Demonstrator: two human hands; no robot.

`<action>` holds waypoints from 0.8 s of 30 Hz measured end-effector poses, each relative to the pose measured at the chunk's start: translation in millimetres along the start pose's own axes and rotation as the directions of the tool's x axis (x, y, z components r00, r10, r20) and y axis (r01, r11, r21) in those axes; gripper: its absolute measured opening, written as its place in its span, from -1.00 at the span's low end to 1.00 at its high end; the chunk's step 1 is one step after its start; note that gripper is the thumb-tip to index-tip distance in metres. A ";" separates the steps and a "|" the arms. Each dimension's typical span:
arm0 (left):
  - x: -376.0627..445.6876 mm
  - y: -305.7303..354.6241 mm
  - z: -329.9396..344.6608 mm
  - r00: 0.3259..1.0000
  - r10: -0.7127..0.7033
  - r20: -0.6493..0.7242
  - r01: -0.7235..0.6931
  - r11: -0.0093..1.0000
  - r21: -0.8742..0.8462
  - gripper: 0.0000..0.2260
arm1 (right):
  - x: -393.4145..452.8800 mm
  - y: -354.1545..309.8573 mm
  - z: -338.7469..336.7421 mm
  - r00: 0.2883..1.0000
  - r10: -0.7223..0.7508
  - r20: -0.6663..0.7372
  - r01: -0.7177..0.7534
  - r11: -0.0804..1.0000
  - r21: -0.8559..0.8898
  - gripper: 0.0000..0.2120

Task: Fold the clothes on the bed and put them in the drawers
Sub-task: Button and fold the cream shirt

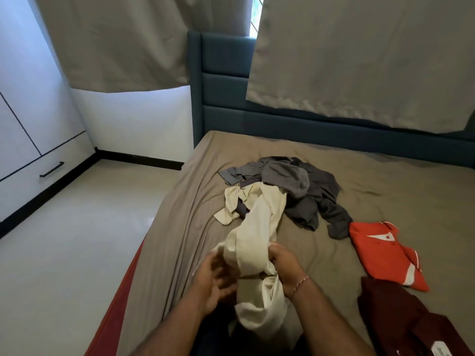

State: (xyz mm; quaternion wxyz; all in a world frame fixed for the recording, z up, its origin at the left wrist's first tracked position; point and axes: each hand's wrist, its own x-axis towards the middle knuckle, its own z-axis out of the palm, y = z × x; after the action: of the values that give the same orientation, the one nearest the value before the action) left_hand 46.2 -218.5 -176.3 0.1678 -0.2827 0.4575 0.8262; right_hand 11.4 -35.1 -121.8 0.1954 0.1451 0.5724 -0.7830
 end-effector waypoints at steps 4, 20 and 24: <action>-9.4 5.1 9.1 0.991 0.037 0.132 -0.063 0.979 0.196 -0.56 | -32.9 11.7 -8.9 0.985 0.118 0.126 -0.091 0.976 -0.200 -0.84; -37.2 -5.9 9.5 0.905 0.425 0.014 -0.307 0.632 0.711 -0.67 | -46.4 25.1 -17.2 0.990 0.006 -0.139 0.027 0.972 0.234 -0.49; -26.3 -5.1 6.5 0.800 0.598 -0.043 -0.335 0.506 0.795 -0.28 | -45.7 28.2 -28.7 0.996 0.016 -0.084 0.022 0.903 0.430 -0.54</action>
State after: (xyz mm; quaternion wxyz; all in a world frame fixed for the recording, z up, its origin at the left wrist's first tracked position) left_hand 67.5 -210.8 -160.6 -0.0380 -0.1774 0.8372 0.5160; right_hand 65.0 -8.9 -133.6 0.1328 0.2172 0.3936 -0.8833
